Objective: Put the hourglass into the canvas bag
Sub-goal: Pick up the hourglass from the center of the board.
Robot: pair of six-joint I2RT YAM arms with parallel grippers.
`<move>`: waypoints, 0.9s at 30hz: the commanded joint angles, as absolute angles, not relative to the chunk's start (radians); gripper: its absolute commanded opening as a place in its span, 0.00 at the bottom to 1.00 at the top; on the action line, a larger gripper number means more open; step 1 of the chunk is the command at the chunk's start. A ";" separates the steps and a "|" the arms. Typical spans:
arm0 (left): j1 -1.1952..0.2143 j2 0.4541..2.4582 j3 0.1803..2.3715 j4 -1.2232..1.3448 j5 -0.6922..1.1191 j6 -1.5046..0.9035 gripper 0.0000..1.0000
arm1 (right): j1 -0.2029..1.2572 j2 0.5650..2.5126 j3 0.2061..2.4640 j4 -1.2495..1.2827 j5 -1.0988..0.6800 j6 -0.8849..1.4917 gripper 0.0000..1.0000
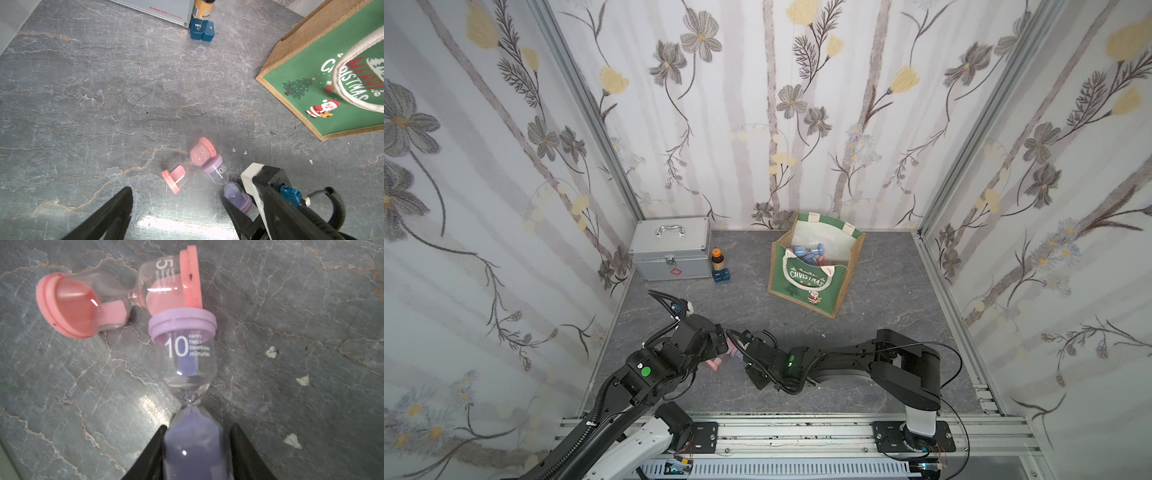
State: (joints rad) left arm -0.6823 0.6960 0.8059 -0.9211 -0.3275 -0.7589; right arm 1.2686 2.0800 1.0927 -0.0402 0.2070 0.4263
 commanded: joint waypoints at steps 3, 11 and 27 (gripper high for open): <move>-0.681 0.699 0.808 -0.895 -0.332 -0.761 1.00 | 1.259 2.053 1.085 -0.071 0.225 0.443 0.39; -0.681 0.696 0.821 -0.888 -0.332 -0.748 1.00 | 1.212 1.951 1.065 -0.065 0.173 0.469 0.32; -0.682 0.759 0.883 -0.776 -0.332 -0.672 1.00 | 1.024 1.620 1.146 -0.221 0.191 0.446 0.25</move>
State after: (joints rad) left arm -0.6827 0.7490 0.8677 -0.8406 -0.3206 -0.6956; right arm 1.0496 1.6592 1.1164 -0.1917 0.1619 0.4629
